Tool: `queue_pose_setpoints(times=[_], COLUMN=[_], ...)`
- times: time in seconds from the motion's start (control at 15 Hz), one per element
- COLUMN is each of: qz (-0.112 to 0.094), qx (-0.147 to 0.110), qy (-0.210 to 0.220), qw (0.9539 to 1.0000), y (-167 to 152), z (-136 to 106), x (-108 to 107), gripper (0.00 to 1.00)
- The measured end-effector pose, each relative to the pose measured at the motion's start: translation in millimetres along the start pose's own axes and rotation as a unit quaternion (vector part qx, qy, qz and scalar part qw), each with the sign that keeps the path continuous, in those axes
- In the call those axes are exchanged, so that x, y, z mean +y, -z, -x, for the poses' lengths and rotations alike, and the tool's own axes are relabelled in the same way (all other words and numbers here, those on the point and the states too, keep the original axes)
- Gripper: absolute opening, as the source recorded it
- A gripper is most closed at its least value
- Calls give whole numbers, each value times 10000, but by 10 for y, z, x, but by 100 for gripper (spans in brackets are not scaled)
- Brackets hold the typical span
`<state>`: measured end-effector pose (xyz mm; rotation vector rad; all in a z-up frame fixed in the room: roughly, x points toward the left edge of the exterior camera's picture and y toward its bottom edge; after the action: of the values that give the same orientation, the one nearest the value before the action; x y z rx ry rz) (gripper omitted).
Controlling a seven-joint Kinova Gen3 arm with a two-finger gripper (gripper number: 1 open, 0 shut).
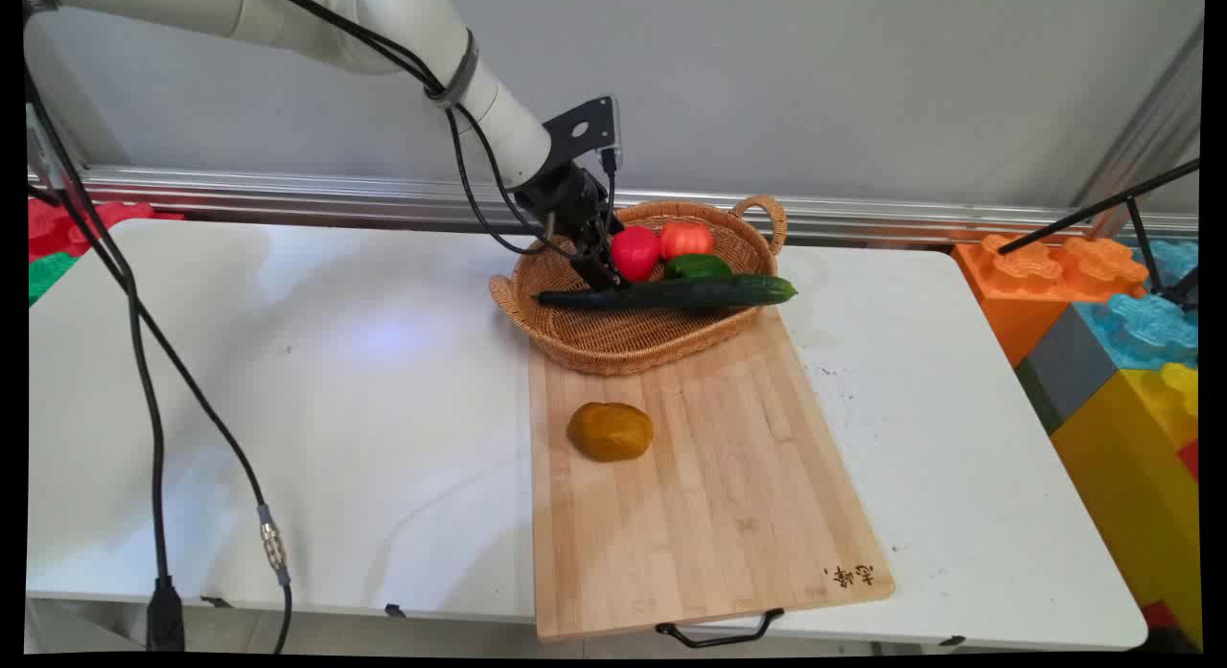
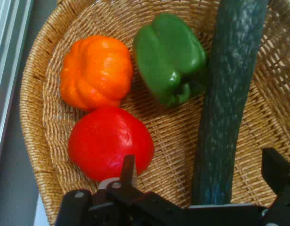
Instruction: Pick up the potato from the cutting board
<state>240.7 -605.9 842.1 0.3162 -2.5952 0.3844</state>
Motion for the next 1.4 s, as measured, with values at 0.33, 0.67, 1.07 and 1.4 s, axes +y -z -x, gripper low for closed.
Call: queue_pose_setpoints(times=[0.33, 0.67, 1.07, 1.4], qz=[6, 291, 538, 638], qx=[27, -175, -259, -171], qy=[190, 523, 552, 328], qw=[9998, 9981, 9967, 9973], y=[222, 591, 855, 776], z=[-141, -273, -229, -67], x=[165, 618, 1125, 1562], gripper=[100, 100, 100, 100])
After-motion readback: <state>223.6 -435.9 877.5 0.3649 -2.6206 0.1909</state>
